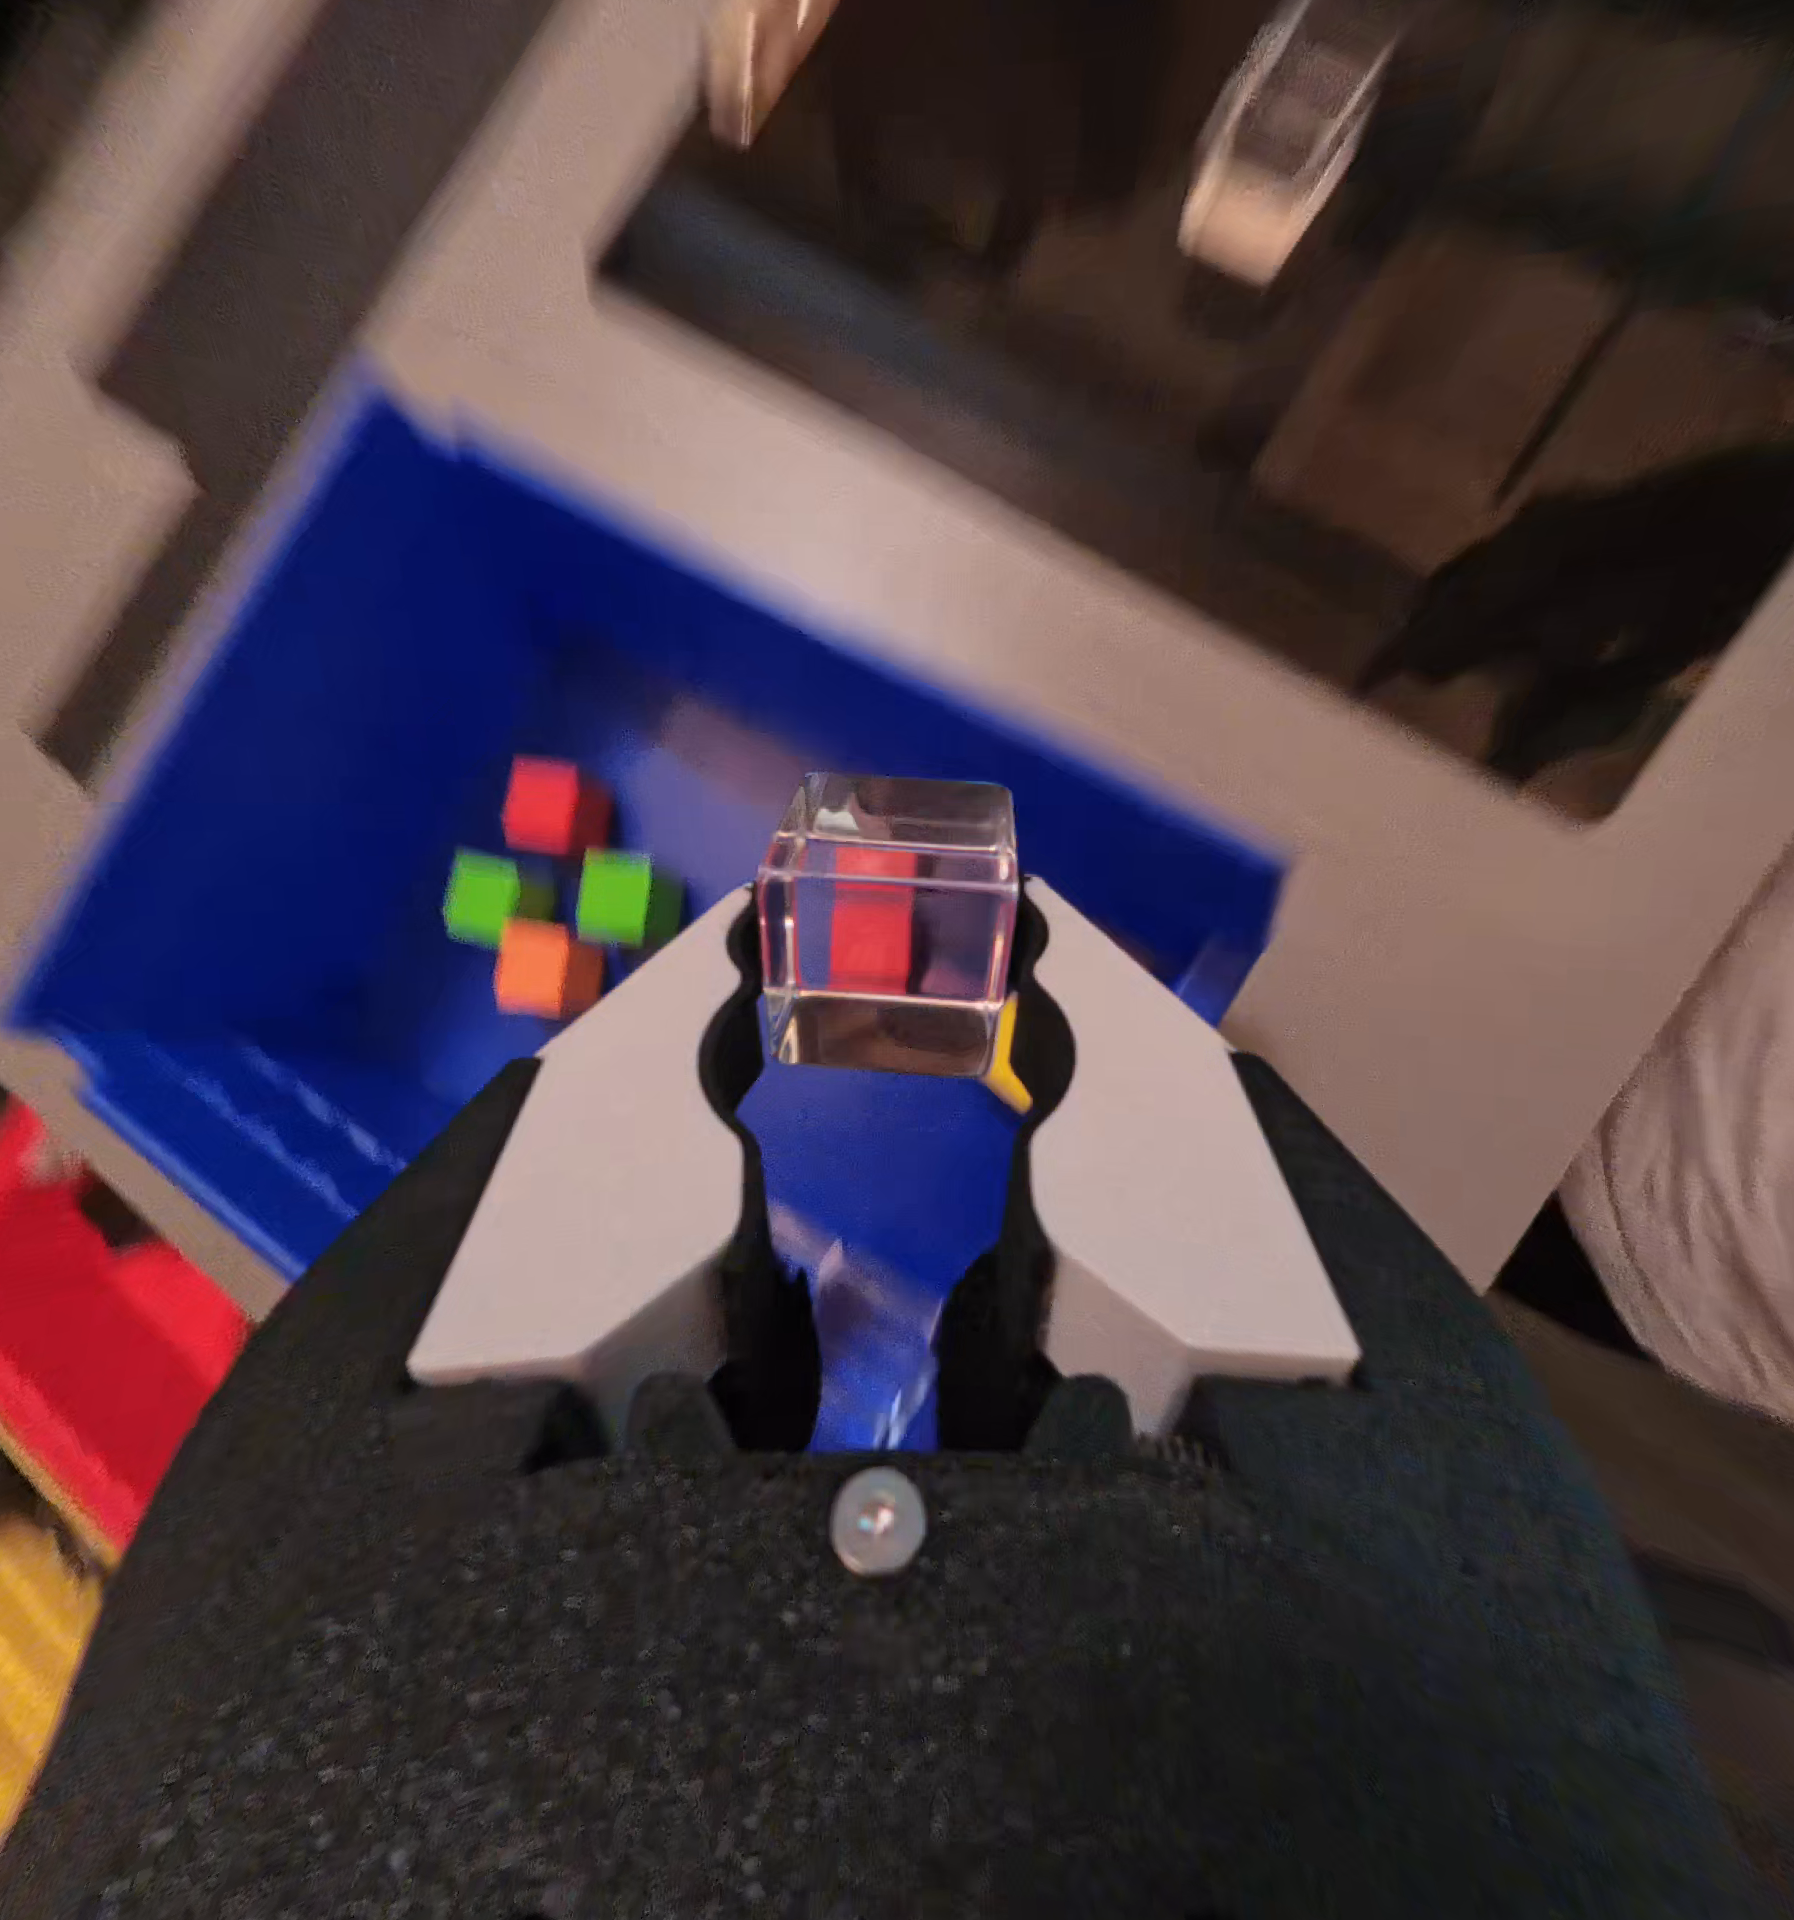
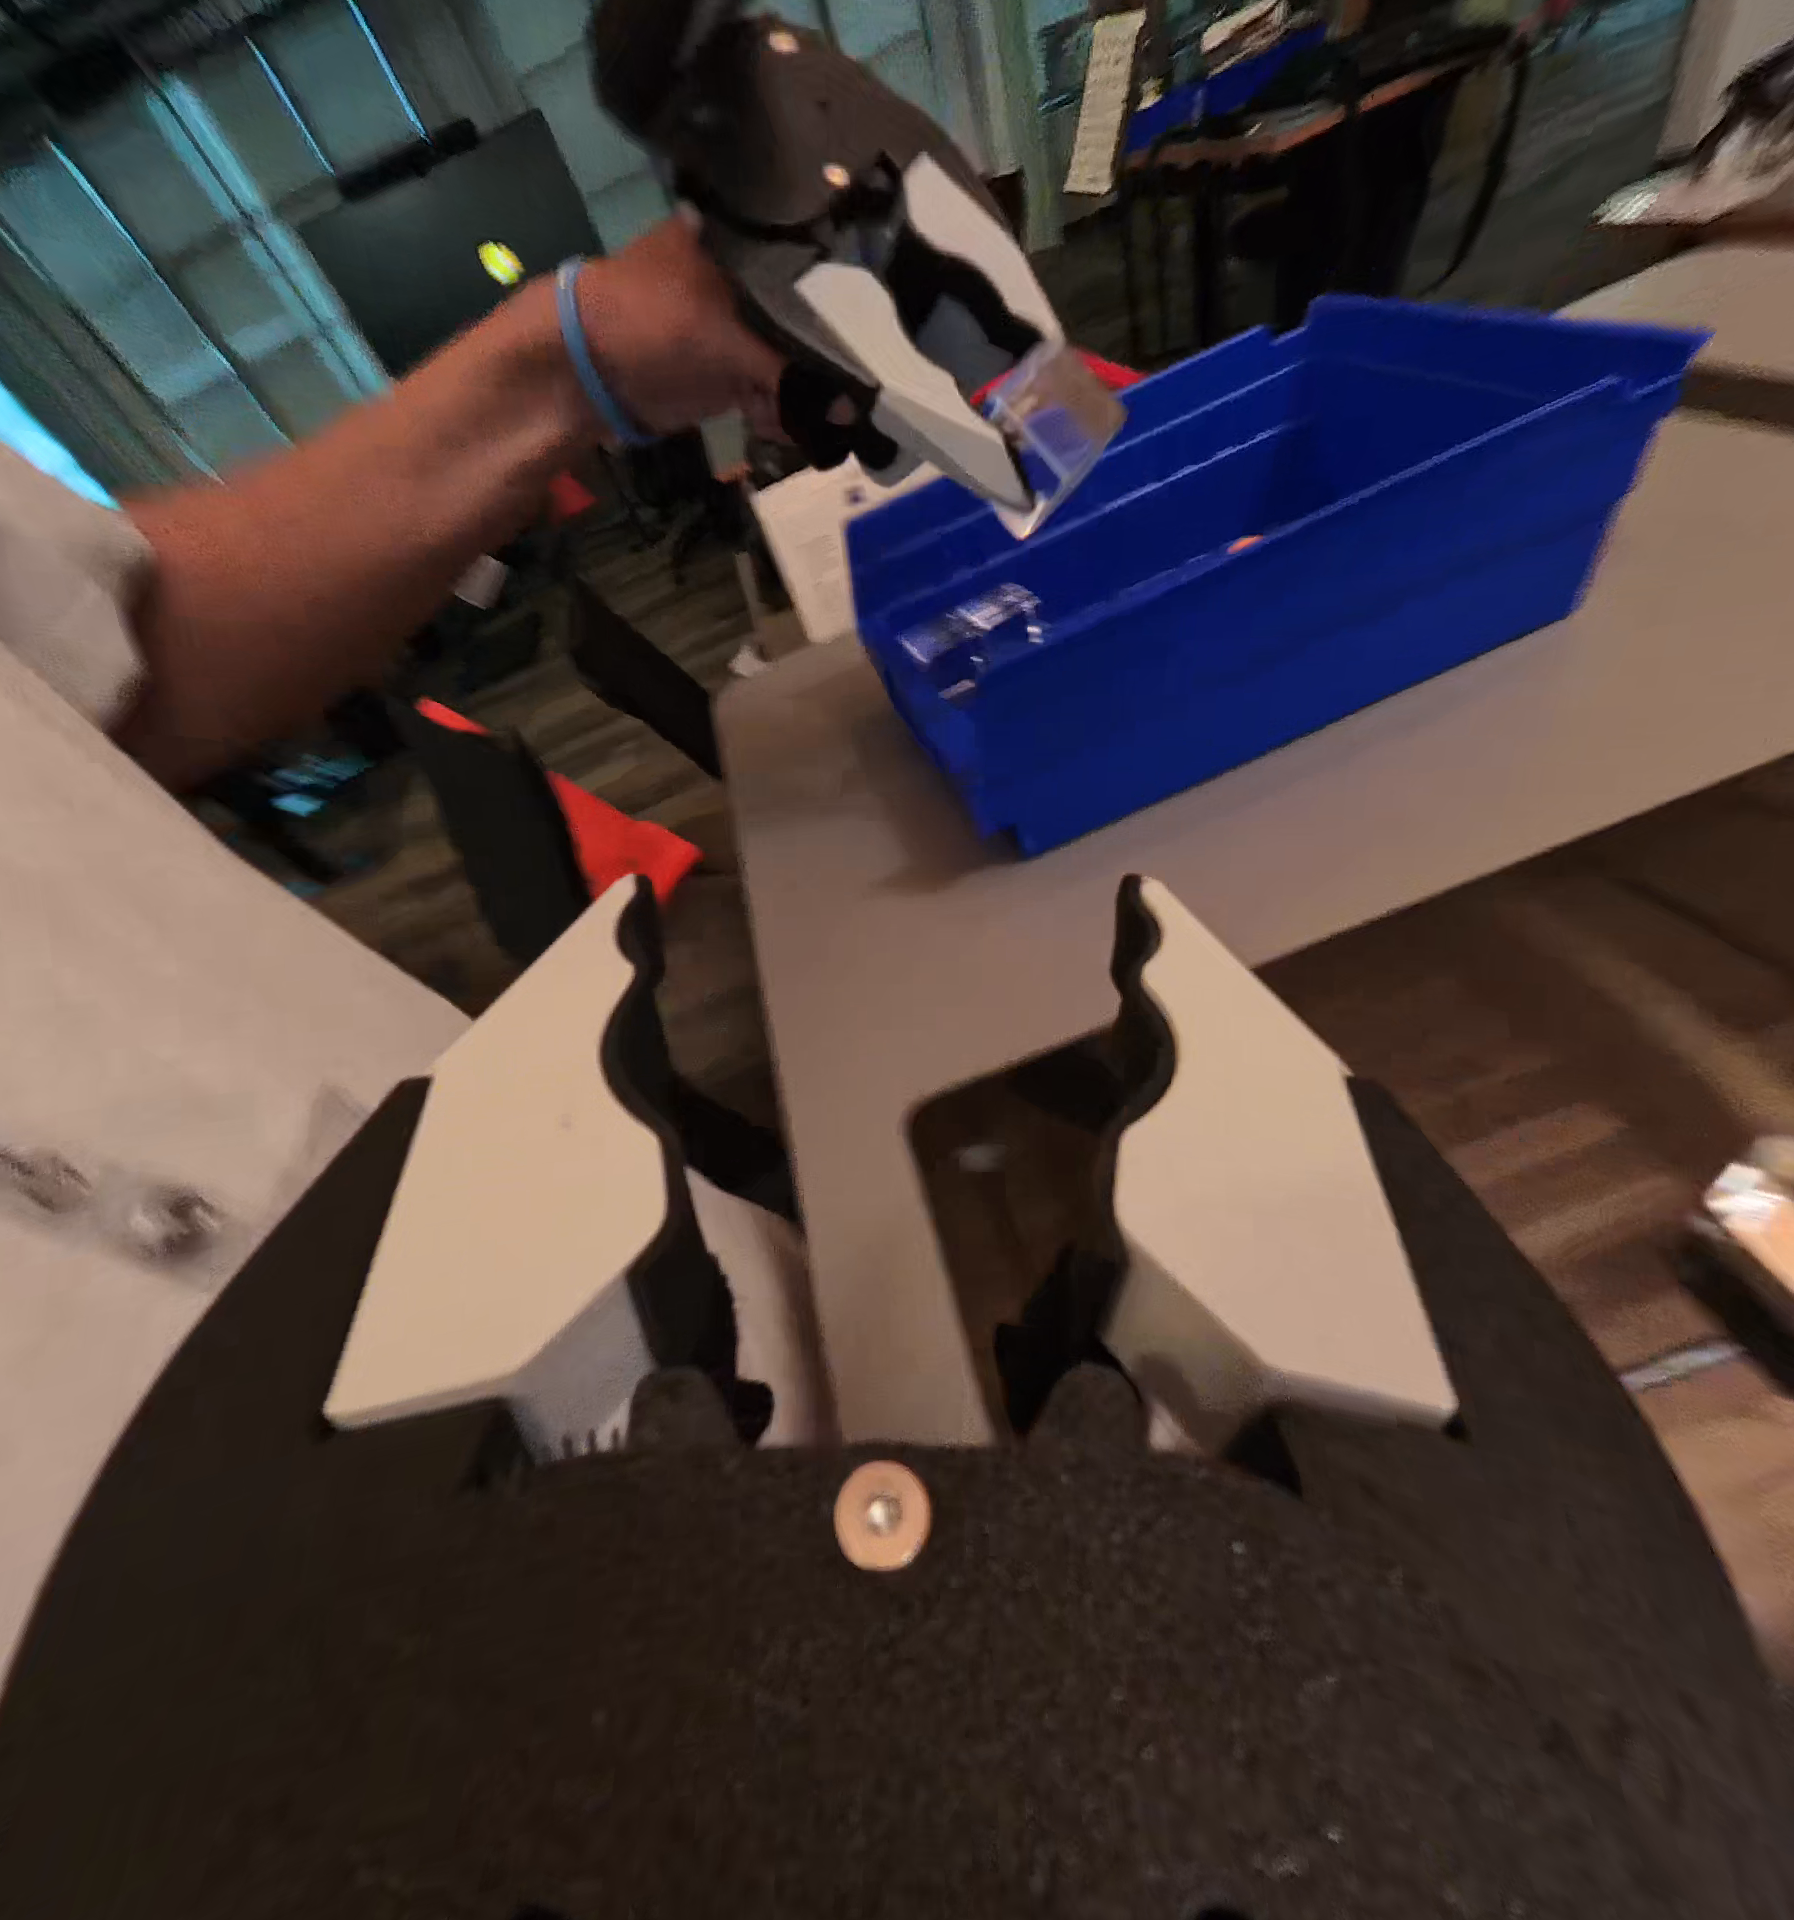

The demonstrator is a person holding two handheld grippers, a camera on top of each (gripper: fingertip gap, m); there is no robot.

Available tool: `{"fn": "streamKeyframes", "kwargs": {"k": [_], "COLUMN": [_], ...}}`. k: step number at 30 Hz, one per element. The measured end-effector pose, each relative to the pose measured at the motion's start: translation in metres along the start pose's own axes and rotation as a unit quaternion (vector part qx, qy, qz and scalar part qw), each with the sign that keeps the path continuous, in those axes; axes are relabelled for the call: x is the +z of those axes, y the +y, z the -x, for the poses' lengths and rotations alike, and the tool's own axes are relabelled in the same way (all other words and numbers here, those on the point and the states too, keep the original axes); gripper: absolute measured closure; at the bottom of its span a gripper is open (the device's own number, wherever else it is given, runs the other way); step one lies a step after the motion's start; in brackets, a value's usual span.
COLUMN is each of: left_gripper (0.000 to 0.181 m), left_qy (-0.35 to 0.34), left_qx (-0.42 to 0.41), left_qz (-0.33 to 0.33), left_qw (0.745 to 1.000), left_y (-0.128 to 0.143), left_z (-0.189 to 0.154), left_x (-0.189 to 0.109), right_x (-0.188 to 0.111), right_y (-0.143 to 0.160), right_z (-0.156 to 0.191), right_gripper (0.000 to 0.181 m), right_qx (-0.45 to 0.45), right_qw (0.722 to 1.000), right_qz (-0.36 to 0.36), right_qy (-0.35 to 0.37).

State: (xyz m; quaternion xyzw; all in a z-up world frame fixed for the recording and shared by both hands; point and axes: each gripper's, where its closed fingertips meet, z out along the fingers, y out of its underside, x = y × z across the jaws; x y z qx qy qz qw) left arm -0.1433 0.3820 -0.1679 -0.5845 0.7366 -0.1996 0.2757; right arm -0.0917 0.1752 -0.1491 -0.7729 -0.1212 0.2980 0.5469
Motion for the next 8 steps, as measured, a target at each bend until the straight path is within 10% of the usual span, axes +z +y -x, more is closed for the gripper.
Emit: {"fn": "streamKeyframes", "kwargs": {"k": [8], "left_gripper": [0.135], "left_qy": [0.04], "left_qx": [0.189], "left_qz": [-0.294], "left_qw": [0.936], "left_y": [-0.162], "left_z": [-0.13], "left_x": [-0.042], "right_x": [0.005], "right_y": [-0.084], "right_z": [0.012], "right_gripper": [0.103], "right_qx": [0.34], "right_qw": [0.903], "right_qz": [-0.058], "right_qy": [-0.256]}}
